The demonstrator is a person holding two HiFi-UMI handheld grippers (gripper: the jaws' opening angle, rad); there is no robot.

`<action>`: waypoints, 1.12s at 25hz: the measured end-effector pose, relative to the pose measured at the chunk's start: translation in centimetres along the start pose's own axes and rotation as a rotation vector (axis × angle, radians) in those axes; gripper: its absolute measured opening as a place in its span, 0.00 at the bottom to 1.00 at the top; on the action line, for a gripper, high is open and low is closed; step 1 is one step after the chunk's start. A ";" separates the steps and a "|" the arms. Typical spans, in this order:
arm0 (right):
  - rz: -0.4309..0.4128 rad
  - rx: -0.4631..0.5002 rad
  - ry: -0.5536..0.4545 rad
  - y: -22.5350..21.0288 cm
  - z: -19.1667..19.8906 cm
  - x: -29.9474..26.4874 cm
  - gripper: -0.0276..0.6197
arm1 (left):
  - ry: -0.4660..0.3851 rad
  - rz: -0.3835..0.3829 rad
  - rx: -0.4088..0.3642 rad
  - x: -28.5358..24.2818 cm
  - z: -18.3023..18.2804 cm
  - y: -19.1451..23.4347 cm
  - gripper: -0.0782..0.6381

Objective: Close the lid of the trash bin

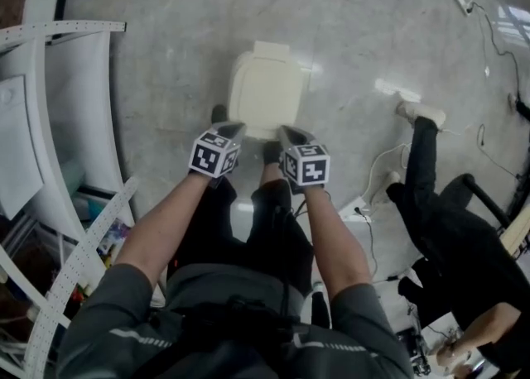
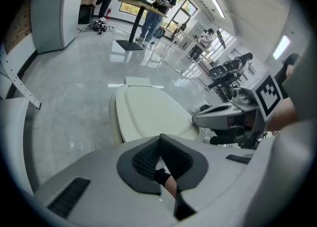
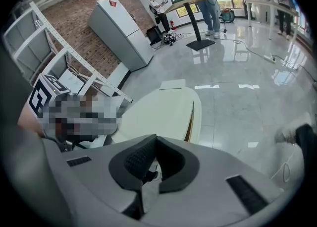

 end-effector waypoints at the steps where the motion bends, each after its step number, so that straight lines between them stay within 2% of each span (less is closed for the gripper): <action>1: -0.001 -0.003 0.004 0.0 0.3 -0.2 0.04 | 0.004 -0.003 0.003 -0.2 0.3 0.1 0.11; 18: 0.018 -0.015 0.089 -1.0 3.2 -4.1 0.04 | 0.105 -0.029 0.025 -4.1 3.8 1.5 0.11; 28: 0.033 -0.012 0.119 -1.5 3.7 -5.1 0.04 | 0.126 -0.041 0.022 -5.4 4.5 1.9 0.11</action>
Point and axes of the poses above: the fingertips, and each gripper's own axes: x backward along the fingers, y to its left, z out of its underside, the point moved 7 cm from there along x, backward along the fingers, and after that the axes turned 1 degree about -z, right-handed, at the moved point
